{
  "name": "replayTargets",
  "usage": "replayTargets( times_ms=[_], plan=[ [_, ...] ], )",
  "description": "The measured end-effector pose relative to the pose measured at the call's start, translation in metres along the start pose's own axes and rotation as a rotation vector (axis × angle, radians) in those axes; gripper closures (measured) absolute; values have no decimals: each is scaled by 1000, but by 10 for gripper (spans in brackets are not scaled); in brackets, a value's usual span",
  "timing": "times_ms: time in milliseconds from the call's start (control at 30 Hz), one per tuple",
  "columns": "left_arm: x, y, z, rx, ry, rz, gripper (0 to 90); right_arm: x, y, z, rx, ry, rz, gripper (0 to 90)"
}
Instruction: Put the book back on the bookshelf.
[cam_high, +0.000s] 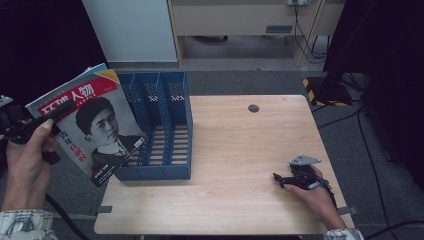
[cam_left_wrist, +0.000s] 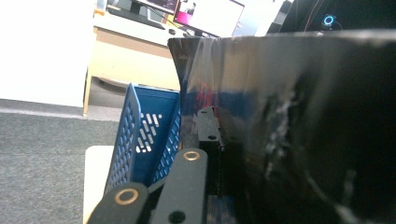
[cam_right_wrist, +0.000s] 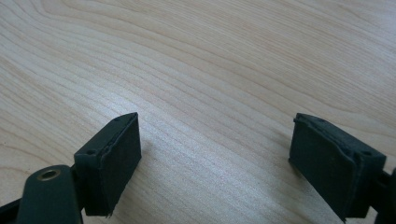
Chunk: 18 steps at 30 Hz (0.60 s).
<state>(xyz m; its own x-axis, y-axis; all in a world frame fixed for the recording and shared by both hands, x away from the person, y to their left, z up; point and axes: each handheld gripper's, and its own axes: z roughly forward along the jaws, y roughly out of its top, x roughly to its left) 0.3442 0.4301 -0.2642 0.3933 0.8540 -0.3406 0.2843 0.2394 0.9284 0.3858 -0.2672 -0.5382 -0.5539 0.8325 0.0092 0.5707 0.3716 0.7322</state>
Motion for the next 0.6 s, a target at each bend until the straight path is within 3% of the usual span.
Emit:
replayTargets(
  times_ms=[600],
  plan=[
    [16, 10, 5, 6, 52, 25, 865, 0, 0, 0, -1, -1, 0, 167]
  ],
)
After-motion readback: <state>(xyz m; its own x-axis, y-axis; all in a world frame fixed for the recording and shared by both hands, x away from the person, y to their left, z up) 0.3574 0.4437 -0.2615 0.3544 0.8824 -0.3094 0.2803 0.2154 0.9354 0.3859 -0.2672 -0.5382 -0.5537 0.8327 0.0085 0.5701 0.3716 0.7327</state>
